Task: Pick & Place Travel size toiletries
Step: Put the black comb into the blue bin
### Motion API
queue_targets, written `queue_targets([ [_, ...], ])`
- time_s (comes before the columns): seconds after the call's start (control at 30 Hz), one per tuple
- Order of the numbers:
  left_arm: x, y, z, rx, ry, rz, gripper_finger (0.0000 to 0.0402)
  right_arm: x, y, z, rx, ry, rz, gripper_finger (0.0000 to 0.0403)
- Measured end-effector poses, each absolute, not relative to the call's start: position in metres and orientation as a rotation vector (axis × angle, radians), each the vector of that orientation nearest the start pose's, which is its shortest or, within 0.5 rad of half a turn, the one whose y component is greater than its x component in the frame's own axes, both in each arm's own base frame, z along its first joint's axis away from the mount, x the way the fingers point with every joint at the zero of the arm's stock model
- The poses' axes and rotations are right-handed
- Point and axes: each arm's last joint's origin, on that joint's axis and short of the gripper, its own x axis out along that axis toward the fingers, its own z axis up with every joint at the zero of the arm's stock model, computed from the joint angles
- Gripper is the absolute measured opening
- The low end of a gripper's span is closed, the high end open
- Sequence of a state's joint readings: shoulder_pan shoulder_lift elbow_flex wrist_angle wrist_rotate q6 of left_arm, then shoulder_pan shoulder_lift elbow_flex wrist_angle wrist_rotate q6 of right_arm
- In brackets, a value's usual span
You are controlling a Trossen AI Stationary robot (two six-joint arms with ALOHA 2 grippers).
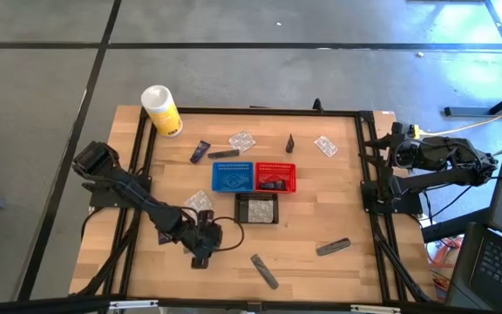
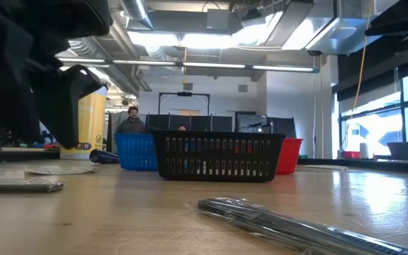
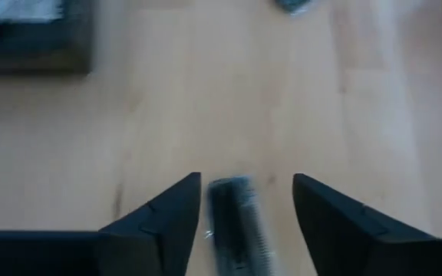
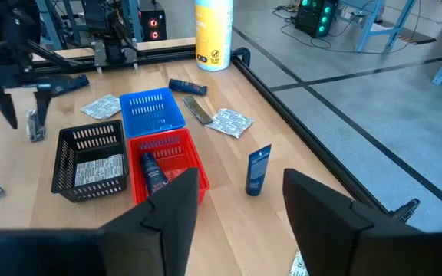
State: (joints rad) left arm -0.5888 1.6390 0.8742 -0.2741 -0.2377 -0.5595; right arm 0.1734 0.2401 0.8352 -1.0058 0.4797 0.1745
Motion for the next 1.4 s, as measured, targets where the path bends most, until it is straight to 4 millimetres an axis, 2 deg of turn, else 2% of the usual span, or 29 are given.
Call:
queue_targets([
  [0.2,0.259,-0.163,0.157,-0.11,0.988,-0.023,0.0255,0.02,-0.01,0.316,0.039,0.362,-0.335,0.0199],
  [0.37,0.261,-0.167,0.142,-0.11,1.044,-0.043,0.0282,0.02,-0.01,0.316,0.039,0.362,-0.334,0.0202],
  [0.63,0.264,-0.168,0.121,-0.057,1.089,-0.008,0.0287,0.02,-0.01,0.316,0.039,0.362,-0.335,0.0196],
  [0.93,0.262,-0.167,0.119,-0.059,1.113,0.011,0.0249,0.02,-0.01,0.316,0.039,0.362,-0.335,0.0177],
  [1.4,0.262,-0.165,0.118,-0.05,1.121,0.024,0.0139,0.02,-0.01,0.316,0.039,0.362,-0.334,0.0151],
])
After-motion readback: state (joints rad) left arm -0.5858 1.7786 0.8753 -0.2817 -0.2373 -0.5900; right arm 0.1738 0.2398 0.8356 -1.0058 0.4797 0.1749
